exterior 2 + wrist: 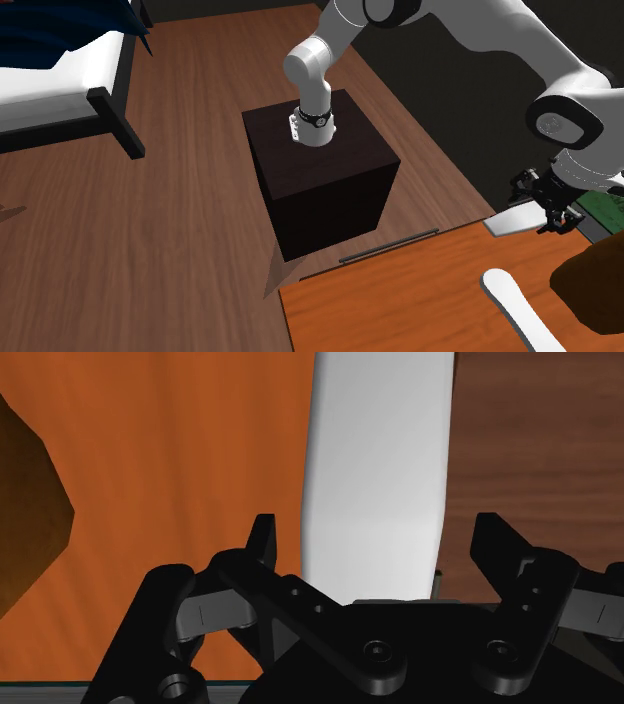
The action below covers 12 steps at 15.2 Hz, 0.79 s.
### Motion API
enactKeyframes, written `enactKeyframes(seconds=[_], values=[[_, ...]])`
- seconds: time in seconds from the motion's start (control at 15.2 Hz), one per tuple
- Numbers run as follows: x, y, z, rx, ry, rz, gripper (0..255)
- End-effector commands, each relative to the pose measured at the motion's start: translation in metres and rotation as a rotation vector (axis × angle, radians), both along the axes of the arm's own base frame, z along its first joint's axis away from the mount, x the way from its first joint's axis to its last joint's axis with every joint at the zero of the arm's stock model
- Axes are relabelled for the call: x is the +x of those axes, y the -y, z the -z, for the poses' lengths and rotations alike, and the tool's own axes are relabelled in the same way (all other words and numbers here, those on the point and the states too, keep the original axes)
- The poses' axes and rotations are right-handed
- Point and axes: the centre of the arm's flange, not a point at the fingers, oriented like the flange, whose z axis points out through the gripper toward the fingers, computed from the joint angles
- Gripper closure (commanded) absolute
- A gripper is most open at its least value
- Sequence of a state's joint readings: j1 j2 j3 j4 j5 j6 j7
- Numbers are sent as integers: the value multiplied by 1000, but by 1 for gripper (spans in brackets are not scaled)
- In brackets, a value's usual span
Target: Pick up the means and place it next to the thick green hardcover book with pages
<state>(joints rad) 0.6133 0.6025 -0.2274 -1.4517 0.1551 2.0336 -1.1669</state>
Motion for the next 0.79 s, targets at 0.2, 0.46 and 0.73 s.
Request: enactKeyframes(seconds=[0.2,0.46,0.73], values=[[0,0,-40,0,0,0,0],[0,0,-50,0,0,0,0],[0,0,-50,0,0,0,0]])
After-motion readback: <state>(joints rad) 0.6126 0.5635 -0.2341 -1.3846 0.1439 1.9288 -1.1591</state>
